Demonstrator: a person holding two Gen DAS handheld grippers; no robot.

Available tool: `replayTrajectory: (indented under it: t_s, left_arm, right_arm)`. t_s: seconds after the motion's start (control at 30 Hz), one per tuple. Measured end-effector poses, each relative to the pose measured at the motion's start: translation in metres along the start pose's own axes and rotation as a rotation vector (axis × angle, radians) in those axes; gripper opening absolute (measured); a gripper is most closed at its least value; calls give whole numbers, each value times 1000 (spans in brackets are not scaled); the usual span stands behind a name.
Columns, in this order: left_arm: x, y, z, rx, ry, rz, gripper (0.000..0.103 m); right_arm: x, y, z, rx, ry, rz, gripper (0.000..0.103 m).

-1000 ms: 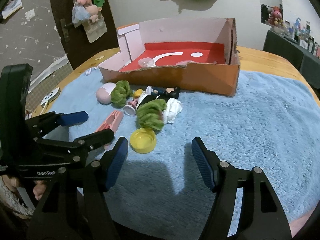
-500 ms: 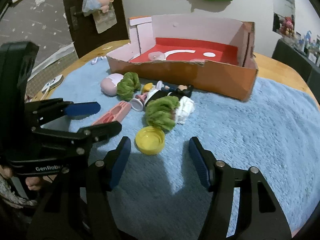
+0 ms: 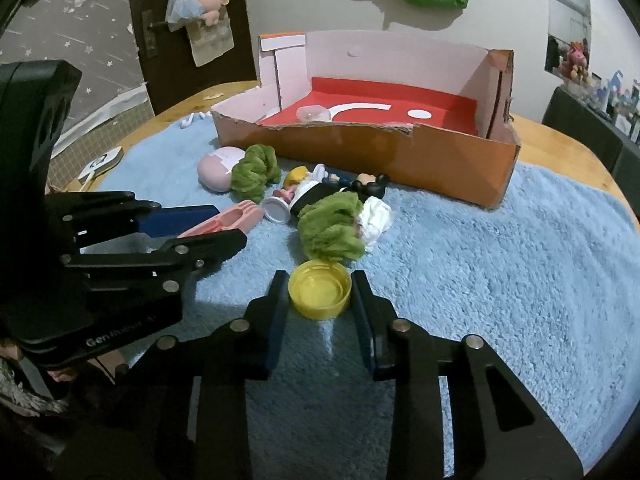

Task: Organize objects
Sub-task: 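Lift the pink clothespin and yellow cap off the towel with both tools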

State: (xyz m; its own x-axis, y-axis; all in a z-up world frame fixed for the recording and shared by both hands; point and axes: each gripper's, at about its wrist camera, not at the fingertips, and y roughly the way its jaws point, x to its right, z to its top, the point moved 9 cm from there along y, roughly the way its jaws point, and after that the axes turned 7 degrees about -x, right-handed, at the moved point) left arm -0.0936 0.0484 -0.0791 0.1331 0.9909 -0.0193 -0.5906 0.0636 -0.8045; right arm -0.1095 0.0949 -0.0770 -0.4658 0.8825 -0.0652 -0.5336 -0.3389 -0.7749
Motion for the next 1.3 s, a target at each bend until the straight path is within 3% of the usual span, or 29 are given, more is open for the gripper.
replayTrajectory:
  t_s: [0.4,1.3]
  left_arm:
    - [-2,-11,-2,26,-22,-50,28]
    - [-11,-29,13,98,-62,-85,28]
  right_arm:
    - [-3,-11,4,20,50,54,29]
    - [-3,-32,23,78,96,121,29]
